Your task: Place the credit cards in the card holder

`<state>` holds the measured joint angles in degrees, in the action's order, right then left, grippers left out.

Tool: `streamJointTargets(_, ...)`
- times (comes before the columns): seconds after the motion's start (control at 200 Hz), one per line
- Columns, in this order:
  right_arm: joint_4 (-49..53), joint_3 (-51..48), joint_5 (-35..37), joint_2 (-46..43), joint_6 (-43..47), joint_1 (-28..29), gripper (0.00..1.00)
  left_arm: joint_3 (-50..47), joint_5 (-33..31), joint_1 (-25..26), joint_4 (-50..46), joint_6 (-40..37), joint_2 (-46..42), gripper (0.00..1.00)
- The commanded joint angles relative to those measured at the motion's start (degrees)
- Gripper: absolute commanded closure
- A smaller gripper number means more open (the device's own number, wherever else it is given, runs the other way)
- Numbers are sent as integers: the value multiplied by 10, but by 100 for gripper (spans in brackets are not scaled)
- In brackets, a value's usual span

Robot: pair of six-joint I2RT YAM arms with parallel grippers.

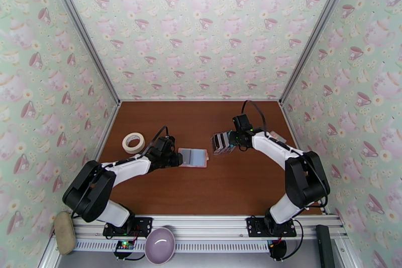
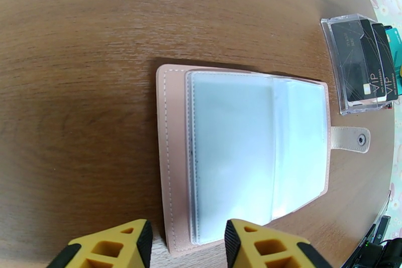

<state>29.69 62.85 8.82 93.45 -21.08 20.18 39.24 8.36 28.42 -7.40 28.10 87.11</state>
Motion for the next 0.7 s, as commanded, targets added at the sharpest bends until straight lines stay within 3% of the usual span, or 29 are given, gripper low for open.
streamJointTargets(0.0, 22, 22, 19, -11, 10, -3, 62, -4, 14, -3, 6, 4, 7, 56)
streamJointTargets(0.205, 29, 29, 15, -18, 10, 1, 67, -5, 15, -2, 5, 5, 8, 55)
streamJointTargets(0.491, 35, 39, 16, -17, 14, 7, 85, -2, 17, 1, 7, 5, 14, 55)
streamJointTargets(0.691, 38, 43, 8, -20, 14, 10, 92, 1, 18, 1, 5, 4, 16, 55)
